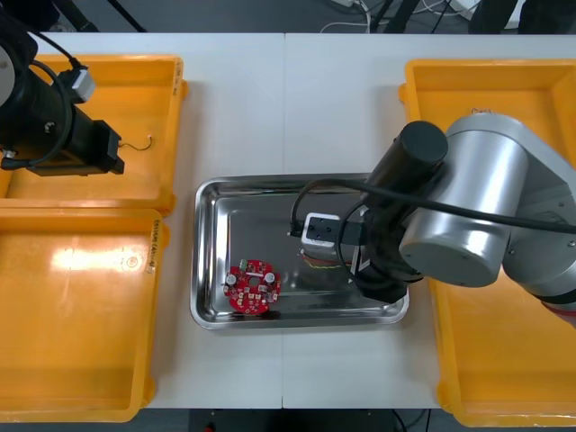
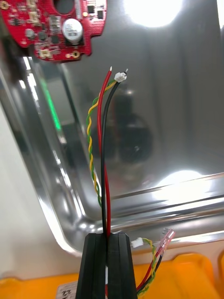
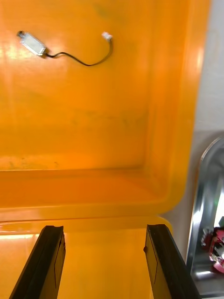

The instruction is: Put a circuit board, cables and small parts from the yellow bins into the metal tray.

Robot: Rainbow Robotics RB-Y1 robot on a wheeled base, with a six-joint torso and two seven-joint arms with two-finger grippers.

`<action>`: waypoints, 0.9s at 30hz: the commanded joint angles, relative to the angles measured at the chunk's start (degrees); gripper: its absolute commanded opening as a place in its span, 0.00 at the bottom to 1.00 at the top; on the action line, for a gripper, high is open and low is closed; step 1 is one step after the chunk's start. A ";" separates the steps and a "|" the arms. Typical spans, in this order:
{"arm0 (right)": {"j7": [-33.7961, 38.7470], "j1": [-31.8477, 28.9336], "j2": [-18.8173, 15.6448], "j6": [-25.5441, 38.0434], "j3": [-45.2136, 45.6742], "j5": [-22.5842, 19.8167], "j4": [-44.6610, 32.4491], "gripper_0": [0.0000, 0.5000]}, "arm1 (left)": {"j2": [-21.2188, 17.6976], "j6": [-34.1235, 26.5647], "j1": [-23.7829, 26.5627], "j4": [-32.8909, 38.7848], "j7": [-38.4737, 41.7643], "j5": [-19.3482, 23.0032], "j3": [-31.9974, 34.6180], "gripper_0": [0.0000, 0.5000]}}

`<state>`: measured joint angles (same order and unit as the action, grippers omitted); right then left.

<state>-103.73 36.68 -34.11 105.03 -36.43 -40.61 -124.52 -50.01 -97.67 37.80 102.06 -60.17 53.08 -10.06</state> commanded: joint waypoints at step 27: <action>-3.50 -4.25 -3.94 -16.97 -12.87 10.73 4.64 0.00 | 0.53 20.06 7.99 -29.55 -9.35 -13.00 2.50 1.00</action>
<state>-104.74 32.73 -35.76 89.32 -46.71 -30.81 -119.24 -49.95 -79.52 42.53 73.58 -65.37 41.10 -9.03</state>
